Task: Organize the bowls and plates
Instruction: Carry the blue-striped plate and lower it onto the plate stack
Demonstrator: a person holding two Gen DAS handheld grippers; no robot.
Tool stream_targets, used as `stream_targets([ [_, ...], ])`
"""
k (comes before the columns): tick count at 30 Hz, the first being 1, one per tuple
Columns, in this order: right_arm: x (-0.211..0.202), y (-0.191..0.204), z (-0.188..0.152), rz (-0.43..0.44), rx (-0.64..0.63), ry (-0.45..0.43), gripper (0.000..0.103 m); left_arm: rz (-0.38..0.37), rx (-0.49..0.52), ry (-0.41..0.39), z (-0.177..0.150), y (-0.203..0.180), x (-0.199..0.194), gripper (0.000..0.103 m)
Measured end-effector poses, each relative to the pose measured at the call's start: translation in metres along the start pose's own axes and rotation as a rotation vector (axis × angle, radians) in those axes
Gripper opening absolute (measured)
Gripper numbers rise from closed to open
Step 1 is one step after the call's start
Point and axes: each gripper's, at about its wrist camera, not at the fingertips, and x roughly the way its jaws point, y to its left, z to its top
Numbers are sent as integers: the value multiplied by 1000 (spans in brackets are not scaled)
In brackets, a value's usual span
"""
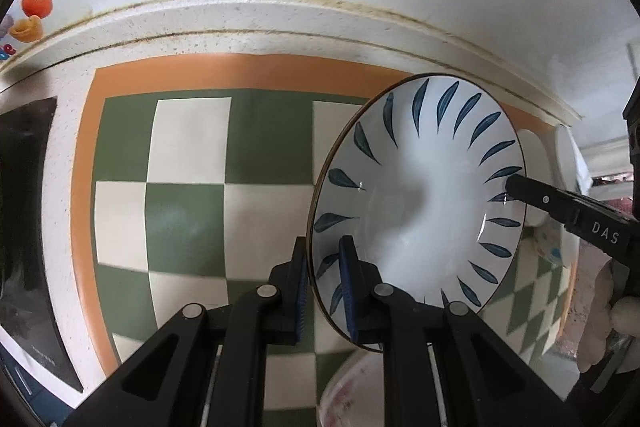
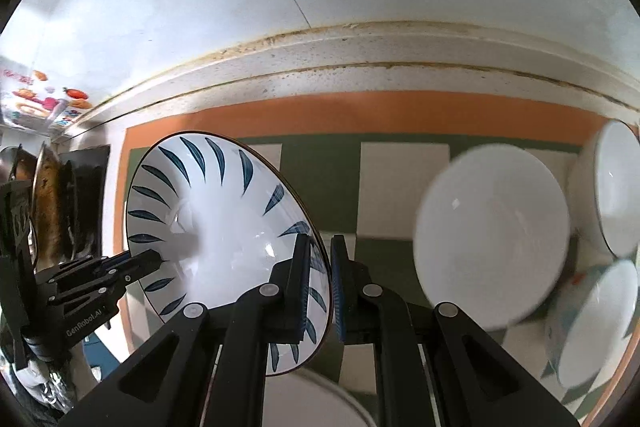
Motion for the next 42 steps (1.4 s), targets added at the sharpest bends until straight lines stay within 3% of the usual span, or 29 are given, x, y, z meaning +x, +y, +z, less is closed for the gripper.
stream_targets([
  [11, -45, -5, -85, 39, 11, 3, 12, 9, 61, -4, -62, -11, -46, 13],
  [23, -35, -27, -174, 74, 71, 65, 12, 38, 123, 100, -123, -19, -14, 13],
  [32, -8, -37, -200, 75, 101, 119, 12, 60, 116, 130, -136, -17, 8, 13],
  [42, 2, -36, -195, 67, 109, 135, 12, 72, 107, 135, -137, -19, 19, 14],
])
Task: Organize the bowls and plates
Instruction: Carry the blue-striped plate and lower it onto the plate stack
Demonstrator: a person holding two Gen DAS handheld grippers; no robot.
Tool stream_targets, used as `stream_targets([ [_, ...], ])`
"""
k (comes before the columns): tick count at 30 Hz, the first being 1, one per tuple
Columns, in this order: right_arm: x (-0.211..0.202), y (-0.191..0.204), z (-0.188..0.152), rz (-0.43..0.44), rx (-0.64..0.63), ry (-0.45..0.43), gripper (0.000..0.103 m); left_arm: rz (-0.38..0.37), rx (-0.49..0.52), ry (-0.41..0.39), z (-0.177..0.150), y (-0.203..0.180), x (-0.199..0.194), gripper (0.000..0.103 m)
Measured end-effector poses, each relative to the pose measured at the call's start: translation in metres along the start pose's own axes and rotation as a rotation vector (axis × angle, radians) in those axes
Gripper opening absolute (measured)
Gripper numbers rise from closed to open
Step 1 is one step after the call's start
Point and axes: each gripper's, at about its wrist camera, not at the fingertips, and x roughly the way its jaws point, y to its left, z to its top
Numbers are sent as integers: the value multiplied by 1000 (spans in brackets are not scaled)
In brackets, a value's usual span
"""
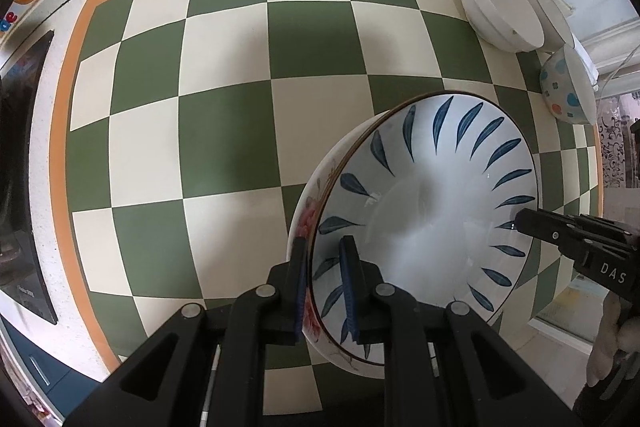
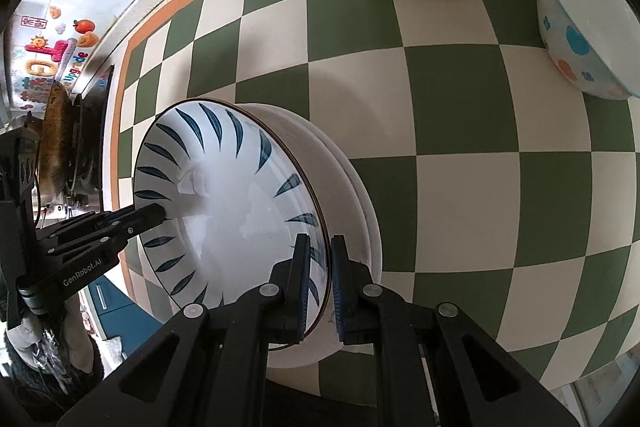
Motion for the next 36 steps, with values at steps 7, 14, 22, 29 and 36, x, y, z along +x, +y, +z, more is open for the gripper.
stream_targets([
  [7, 3, -1, 1, -5, 5, 10, 12, 5, -3, 7, -1, -2, 7, 14],
  [14, 10, -3, 1, -10, 11, 18, 12, 11, -6, 13, -5, -2, 11, 15],
  [22, 13, 0, -1, -21, -3, 8, 12, 24, -28, 1, -9, -3, 12, 16],
  [29, 13, -1, -1, -15, 8, 5, 17, 21, -73, -2, -11, 2, 12, 17],
  [36, 11, -8, -4, 34, 30, 10, 21, -46, -145, 33, -19, 17, 15, 17],
])
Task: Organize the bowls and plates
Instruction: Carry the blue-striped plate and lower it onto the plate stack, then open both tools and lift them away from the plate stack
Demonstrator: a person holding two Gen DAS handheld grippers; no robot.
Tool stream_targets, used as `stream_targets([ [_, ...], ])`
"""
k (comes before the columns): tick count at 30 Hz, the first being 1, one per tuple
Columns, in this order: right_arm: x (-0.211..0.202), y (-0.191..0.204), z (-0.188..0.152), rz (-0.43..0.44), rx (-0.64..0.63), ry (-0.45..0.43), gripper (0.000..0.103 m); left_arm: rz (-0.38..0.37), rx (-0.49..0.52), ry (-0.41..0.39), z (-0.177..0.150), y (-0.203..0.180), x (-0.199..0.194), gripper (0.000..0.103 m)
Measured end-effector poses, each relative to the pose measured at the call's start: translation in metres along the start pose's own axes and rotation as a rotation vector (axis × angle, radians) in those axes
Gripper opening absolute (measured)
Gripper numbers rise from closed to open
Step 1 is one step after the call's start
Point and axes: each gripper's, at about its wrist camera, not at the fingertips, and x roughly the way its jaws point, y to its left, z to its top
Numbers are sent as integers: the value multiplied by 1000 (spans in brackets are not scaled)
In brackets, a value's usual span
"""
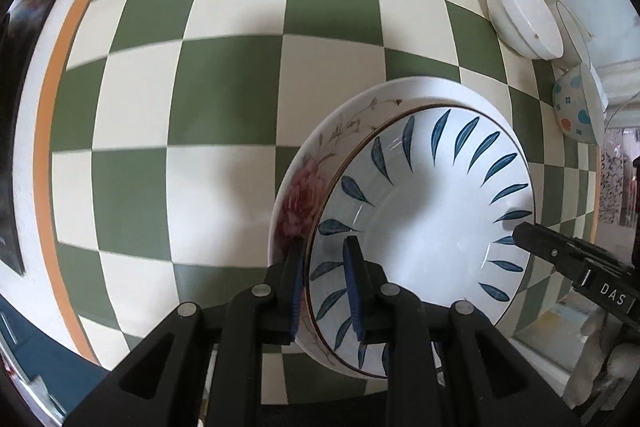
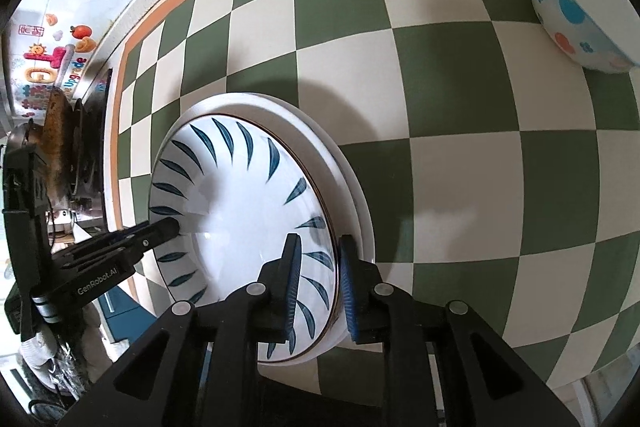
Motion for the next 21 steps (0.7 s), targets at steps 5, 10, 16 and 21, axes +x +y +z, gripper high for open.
stream_targets([
  [5, -8, 3, -7, -17, -7, -24, 28, 22, -8, -33, -10, 2, -9, 17],
  [10, -29, 20, -23, -98, -74, -92, 30, 80, 8, -107, -36, -8, -31, 17],
  [16, -61, 43, -66, -170, -126, -188, 44, 144, 68, -236, -80, -22, -70, 24],
  [21, -96, 62, -114, -203, -150, -278, 65, 149, 101, -332, -115, -28, -107, 54],
])
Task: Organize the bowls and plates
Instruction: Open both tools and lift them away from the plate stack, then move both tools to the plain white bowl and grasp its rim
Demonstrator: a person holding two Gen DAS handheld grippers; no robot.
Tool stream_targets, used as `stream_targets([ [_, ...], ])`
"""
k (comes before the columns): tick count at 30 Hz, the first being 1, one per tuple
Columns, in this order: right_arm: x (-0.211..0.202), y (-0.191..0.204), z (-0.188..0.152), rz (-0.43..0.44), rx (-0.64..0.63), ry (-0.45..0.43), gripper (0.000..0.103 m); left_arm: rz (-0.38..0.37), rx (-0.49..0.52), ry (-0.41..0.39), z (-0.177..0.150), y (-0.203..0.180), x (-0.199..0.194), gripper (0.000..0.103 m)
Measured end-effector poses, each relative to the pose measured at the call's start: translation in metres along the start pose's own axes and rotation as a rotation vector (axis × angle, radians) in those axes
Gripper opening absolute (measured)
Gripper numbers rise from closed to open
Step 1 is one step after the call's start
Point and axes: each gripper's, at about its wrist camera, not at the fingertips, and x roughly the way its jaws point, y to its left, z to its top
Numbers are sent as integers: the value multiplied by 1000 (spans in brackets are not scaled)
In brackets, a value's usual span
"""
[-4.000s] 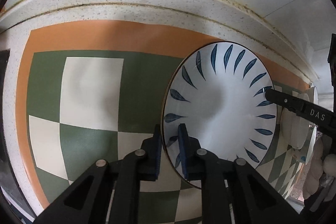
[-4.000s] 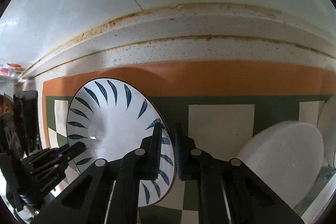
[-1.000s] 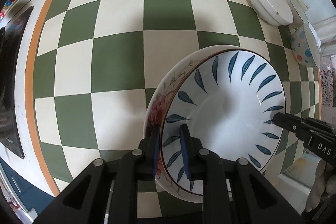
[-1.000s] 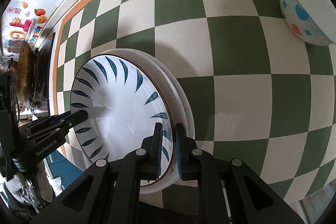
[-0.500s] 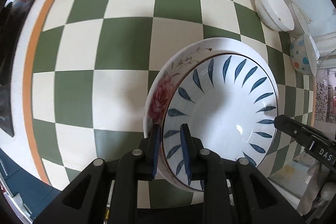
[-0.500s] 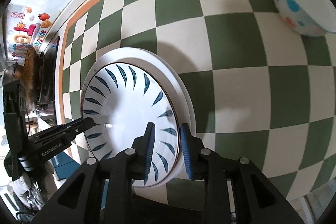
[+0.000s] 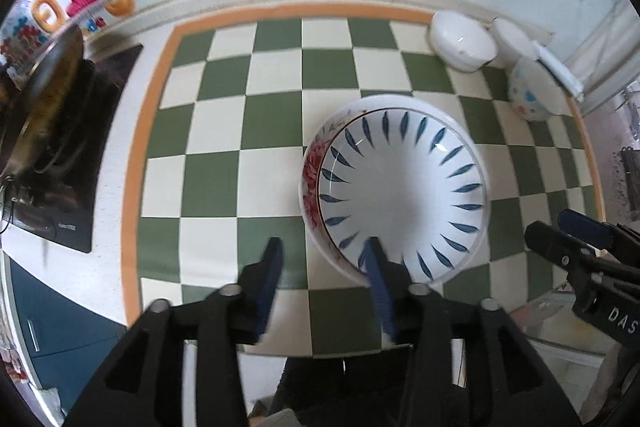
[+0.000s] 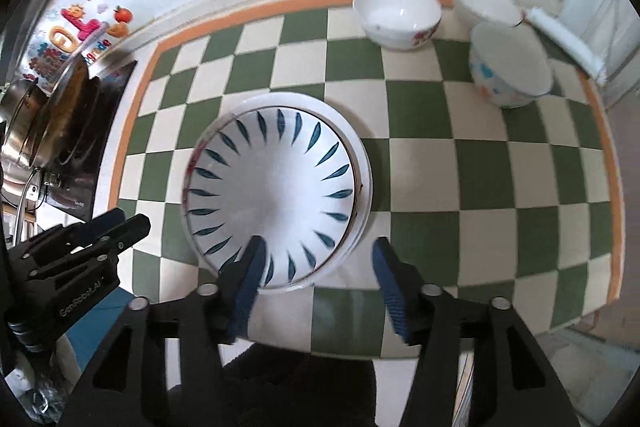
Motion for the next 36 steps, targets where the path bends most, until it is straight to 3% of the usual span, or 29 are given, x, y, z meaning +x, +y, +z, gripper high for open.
stream_targets([
  [1, -7, 3, -5, 0, -1, -14, 71, 4, 6, -20, -5, 1, -11, 72],
  [3, -28, 9, -17, -2, 10, -53, 80, 5, 12, -52, -12, 1, -25, 87],
  [5, -47, 16, -28, -13, 10, -83, 88, 14, 18, -97, -20, 3, -43, 88],
  [7, -63, 23, -39, -40, 1, -114, 89, 7, 16, -127, -26, 5, -57, 93],
  [17, -131, 52, -87, -71, 3, -250, 95, -43, 32, -205, -61, 9, -111, 96],
  [24, -143, 56, -102, -62, 3, -265, 97, -51, 28, -220, -68, 7, -120, 102],
  [30, -141, 37, -92, 0, 23, -275, 97, -48, 32, -210, -54, -6, -111, 102],
  [34, -131, 10, -71, 93, 49, -268, 97, -57, 32, -204, -25, -25, -96, 102],
  [36, -123, -8, -55, 134, 69, -265, 97, -99, 19, -211, -7, -34, -89, 103],
])
